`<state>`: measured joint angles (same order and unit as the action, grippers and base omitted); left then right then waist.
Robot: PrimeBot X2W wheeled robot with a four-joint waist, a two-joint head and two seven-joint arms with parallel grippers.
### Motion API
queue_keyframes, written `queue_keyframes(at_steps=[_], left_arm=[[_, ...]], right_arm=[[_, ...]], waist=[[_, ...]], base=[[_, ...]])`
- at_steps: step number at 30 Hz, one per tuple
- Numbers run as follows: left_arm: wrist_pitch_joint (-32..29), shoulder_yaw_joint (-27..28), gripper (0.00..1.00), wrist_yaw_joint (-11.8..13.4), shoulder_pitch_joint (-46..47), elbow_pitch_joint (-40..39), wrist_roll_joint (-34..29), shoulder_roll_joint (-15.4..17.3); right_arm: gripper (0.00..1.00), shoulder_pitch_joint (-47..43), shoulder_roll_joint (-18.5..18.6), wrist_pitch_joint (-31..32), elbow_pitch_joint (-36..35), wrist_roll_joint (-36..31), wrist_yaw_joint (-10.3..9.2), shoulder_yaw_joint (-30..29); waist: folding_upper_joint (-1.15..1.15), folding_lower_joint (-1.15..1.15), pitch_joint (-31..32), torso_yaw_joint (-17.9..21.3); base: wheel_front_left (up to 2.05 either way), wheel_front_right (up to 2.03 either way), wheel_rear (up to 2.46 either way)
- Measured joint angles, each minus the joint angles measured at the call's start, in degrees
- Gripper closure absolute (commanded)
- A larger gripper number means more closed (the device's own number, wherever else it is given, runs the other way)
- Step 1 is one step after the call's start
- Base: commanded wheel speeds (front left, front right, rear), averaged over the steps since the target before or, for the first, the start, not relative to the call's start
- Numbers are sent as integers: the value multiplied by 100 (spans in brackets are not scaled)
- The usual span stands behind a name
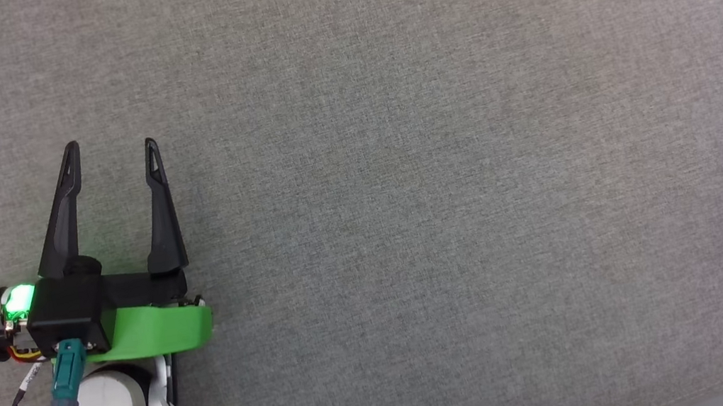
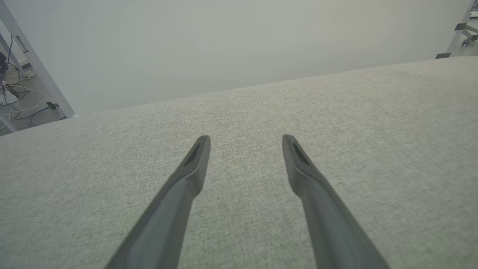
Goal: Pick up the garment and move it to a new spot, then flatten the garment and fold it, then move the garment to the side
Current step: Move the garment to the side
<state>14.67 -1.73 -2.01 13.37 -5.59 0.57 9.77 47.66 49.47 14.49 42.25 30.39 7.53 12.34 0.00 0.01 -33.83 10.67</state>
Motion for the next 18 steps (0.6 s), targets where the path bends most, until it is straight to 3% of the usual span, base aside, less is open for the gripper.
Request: queue_keyframes(at_steps=[4, 6, 7, 10, 18], left_arm=[[0, -24, 0, 26, -7, 96, 4, -37], [0, -44, 0, 34, -30, 144, 29, -90], [0, -56, 0, 74, -98, 222, 105, -156], [0, -43, 0, 78, -248, 312, 151, -230], [-1, -9, 0, 82, -553, 485, 230, -372]], right_arm=[[0, -3, 13, -558, 115, -176, 0, -15], [0, -4, 7, -1090, 116, -199, 0, -112], [0, -31, -5, -1815, 68, -315, 0, -204], [0, -86, -158, -2390, -26, -371, 0, -344], [0, -514, -972, -2895, -1054, -857, 0, -1013]], waist=[[0, 0, 168, -35], [0, -1, 289, -64], [0, -1, 490, -116], [0, -1, 714, -180], [0, -1, 1328, -403]], base=[[0, 0, 0], [0, 0, 0], [0, 0, 0], [0, 0, 0], [0, 0, 0]])
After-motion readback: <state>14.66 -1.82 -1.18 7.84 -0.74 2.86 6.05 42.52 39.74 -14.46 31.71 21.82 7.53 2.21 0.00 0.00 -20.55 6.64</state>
